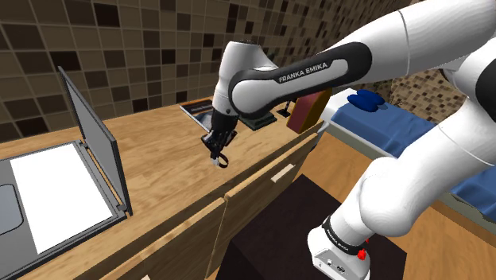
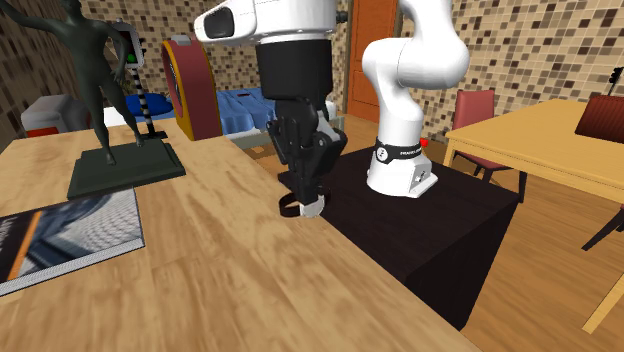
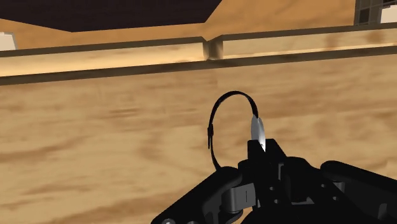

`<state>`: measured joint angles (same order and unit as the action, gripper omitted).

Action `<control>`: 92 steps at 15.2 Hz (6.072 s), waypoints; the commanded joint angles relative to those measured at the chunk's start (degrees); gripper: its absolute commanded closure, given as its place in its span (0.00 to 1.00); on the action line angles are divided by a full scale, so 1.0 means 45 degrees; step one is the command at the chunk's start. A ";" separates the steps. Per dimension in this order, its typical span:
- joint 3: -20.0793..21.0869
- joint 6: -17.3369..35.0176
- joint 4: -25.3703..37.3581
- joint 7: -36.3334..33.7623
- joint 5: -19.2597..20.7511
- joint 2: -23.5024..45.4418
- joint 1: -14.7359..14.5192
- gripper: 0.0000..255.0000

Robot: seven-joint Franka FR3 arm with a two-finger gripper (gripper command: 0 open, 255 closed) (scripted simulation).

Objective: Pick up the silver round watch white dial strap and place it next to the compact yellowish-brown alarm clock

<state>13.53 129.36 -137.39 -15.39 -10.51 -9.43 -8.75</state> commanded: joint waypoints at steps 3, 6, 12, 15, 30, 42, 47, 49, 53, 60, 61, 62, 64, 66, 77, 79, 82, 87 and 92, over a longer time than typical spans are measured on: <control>-0.0041 -0.0747 0.0357 -0.0046 0.0001 -0.0386 0.0008 1.00; -0.0076 -0.1290 0.0656 -0.0079 0.0009 -0.0633 0.0017 1.00; -0.0147 -0.2361 0.1325 -0.0151 0.0038 -0.1040 0.0038 1.00; -0.0181 -0.2890 0.1694 -0.0191 0.0057 -0.1203 0.0049 1.00; -0.0338 -0.5476 0.3880 -0.0420 0.0175 -0.1614 0.0111 1.00; -0.0426 -0.7512 0.6059 -0.0644 0.0285 -0.1480 0.0161 1.00; -0.0449 -0.8367 0.7094 -0.0752 0.0333 -0.1303 0.0179 1.00; -0.0455 -0.8713 0.7533 -0.0798 0.0353 -0.1211 0.0186 1.00; -0.0462 -0.9346 0.8367 -0.0887 0.0391 -0.1013 0.0196 1.00; -0.1948 -0.9666 0.7120 0.1308 0.0614 -0.2300 0.0925 1.00; -0.2163 -0.9716 0.7003 0.1620 0.0678 -0.2429 0.1031 1.00; -0.2380 -0.9767 0.6900 0.1930 0.0748 -0.2545 0.1133 1.00; -0.2821 -0.9867 0.6737 0.2551 0.0905 -0.2737 0.1336 1.00; -0.3266 -0.9965 0.6631 0.3173 0.1078 -0.2874 0.1539 1.00; -0.5768 -1.0420 0.7054 0.6671 0.2071 -0.2649 0.2635 1.00; -0.6237 -1.0488 0.7315 0.7331 0.2213 -0.2425 0.2825 1.00; -0.6949 -1.0588 0.7816 0.8341 0.2373 -0.1977 0.3106 1.00; -0.8086 -1.0756 0.8864 0.9967 0.2440 -0.1004 0.3540 1.00; -0.8052 -0.9867 0.7690 0.9935 0.2545 -0.1311 0.3574 1.00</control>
<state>-22.66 84.15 -101.95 29.25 0.90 -15.27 7.30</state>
